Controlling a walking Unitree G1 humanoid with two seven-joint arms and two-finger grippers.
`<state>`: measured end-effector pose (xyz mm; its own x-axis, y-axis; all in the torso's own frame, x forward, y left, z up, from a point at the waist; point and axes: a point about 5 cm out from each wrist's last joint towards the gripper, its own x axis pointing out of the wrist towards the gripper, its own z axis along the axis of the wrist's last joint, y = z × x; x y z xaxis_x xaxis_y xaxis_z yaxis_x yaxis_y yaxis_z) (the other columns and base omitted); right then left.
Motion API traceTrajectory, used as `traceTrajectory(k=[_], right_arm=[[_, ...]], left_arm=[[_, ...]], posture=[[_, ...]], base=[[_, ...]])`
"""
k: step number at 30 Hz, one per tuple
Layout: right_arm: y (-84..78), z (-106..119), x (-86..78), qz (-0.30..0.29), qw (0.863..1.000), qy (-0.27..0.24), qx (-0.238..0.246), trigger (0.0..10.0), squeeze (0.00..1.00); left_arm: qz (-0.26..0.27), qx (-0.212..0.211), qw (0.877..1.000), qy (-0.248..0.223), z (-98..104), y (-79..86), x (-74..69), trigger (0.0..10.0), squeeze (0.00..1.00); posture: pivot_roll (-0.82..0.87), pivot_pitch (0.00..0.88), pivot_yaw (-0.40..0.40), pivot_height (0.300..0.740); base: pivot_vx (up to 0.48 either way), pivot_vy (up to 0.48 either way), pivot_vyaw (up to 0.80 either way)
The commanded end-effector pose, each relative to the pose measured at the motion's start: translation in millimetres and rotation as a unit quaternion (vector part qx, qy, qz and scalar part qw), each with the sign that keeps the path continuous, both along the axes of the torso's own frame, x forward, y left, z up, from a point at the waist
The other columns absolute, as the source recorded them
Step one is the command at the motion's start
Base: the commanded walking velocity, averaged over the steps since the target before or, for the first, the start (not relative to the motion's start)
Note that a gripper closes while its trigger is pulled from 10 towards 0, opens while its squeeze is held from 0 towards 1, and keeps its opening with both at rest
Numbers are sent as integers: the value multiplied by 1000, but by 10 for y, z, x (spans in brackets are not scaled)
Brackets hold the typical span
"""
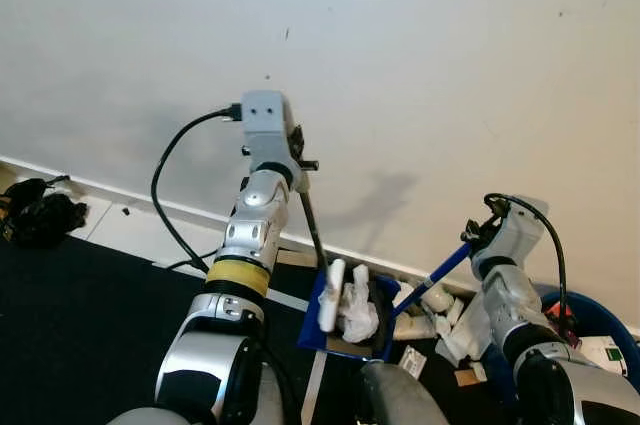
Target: Sweep floor
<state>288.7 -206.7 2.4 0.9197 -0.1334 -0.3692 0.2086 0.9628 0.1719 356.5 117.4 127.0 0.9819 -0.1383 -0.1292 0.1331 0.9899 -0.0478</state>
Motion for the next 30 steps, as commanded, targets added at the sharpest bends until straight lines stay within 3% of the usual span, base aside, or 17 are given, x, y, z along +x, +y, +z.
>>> traceTrajectory(k=[1,2,3,5,10,12,15,18,19,25,26,27,28,29,30], right_arm=[[46,-107,-81,-1,999,26,26,10000,0],[44,-107,-82,-1,999,26,27,10000,0],[42,-114,-88,-2,999,28,28,10000,0],[42,-114,-88,-2,999,28,28,10000,0],[57,-125,-95,0,999,31,30,10000,0],[57,-125,-95,0,999,31,30,10000,0],[106,-121,-77,3,999,29,42,10000,0],[138,-111,-60,-2,998,20,67,10000,0],[149,-105,-52,-14,995,11,99,10000,0],[137,-101,-52,-27,991,2,129,10000,0],[121,-92,-49,-31,988,-8,152,10000,0],[110,-70,-38,-26,984,-24,172,10000,0],[110,-70,-38,-26,984,-24,172,10000,0],[105,-45,-23,-18,982,-37,185,10000,0],[105,-45,-23,-18,982,-37,185,10000,0]], left_arm=[[0,32,999,-34,191,185,31,10000,0],[1,50,998,-46,288,329,45,10000,0],[3,80,995,-60,448,589,50,10000,0],[3,80,995,-60,448,589,50,10000,0],[-7,109,992,-65,629,942,-5,10000,0],[-7,109,992,-65,629,942,-5,10000,0],[18,148,986,-74,746,1251,-74,10000,0],[31,172,982,-74,739,1341,-110,10000,0],[37,198,978,-61,668,1385,-148,10000,0],[62,222,972,-45,574,1498,-192,10000,0],[97,239,966,-32,497,1651,-246,10000,0],[133,276,952,-14,407,1852,-340,10000,0],[133,276,952,-14,407,1852,-340,10000,0],[161,302,940,1,341,2018,-432,10000,0],[161,302,940,1,341,2018,-432,10000,0]], posture=[[136,23,-56,740],[136,23,-56,740],[142,21,-60,740],[142,21,-60,740],[160,22,-68,740],[160,22,-68,740],[166,23,-73,740],[168,26,-75,740],[168,24,-75,740],[168,22,-73,740],[162,19,-66,740],[158,16,-64,740],[158,16,-64,740],[157,16,-65,740],[157,16,-65,740]], base=[[0,0,0],[0,0,0],[0,0,0],[0,0,0],[0,0,0],[0,0,0],[0,0,0],[0,0,0],[0,0,0],[0,0,0],[0,0,0],[0,0,0],[0,0,0],[0,0,0],[0,0,0]])
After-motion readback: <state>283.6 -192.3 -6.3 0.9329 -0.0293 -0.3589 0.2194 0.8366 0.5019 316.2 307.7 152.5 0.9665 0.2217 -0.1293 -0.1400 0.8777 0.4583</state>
